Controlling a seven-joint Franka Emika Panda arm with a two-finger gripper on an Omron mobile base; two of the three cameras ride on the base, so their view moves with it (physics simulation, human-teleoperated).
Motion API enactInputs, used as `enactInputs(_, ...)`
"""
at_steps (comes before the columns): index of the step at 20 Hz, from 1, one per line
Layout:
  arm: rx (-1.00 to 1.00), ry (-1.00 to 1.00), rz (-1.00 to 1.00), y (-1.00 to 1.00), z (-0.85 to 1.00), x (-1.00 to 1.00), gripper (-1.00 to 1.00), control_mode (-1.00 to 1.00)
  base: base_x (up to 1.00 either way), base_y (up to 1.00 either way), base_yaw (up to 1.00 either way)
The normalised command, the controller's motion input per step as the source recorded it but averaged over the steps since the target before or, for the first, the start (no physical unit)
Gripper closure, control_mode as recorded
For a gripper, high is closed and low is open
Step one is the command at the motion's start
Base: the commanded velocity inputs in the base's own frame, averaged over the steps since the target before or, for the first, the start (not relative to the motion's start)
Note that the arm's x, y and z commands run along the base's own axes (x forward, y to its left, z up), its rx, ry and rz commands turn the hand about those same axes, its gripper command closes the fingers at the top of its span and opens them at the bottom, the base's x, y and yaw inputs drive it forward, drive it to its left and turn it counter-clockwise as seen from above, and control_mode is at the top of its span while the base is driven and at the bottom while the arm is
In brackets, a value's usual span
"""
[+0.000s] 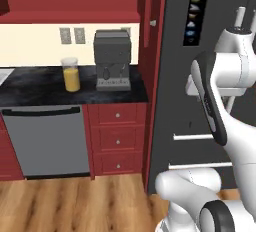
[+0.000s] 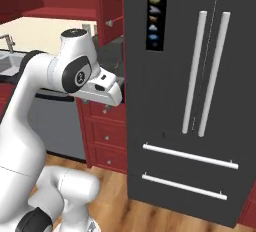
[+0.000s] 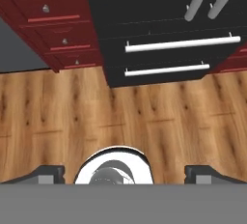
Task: There is a tray on the dining counter. Grab the cup, mug, and pitcher and place them on the tray. The pitcher may be placed next to the tray if it cannot fit the tray.
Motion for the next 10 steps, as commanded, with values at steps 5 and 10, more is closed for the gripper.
enactInputs(5, 0.00, 0.00, 0.00, 0.00, 0.00, 0.00, -1.00, 1.00, 0.32, 0.63, -0.03)
enactInputs(10, 0.00, 0.00, 0.00, 0.00, 0.00, 0.00, -1.00, 1.00, 0.46, 0.60, -0.01)
